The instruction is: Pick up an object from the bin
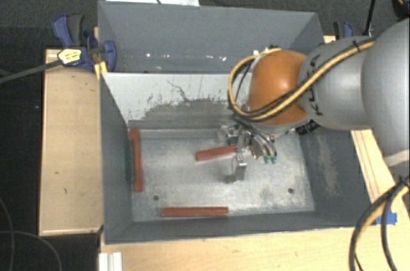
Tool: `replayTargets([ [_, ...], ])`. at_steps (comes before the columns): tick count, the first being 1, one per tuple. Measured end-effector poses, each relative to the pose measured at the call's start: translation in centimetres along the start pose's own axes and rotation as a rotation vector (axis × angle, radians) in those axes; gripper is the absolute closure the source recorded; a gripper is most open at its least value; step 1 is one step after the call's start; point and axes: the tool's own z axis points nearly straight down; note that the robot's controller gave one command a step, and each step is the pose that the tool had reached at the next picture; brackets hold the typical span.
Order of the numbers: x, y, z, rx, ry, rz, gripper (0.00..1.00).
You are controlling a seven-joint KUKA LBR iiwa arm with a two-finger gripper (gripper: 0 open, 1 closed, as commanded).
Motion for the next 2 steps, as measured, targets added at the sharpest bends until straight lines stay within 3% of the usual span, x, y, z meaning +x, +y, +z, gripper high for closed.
replayTargets([
  [1,-0.1,0.2,-0.5,-0.001,-0.005,0.002,1.0],
  [2,-0.9,2.3,-16.5,-0.001,-0.013,-0.067,1.0],
])
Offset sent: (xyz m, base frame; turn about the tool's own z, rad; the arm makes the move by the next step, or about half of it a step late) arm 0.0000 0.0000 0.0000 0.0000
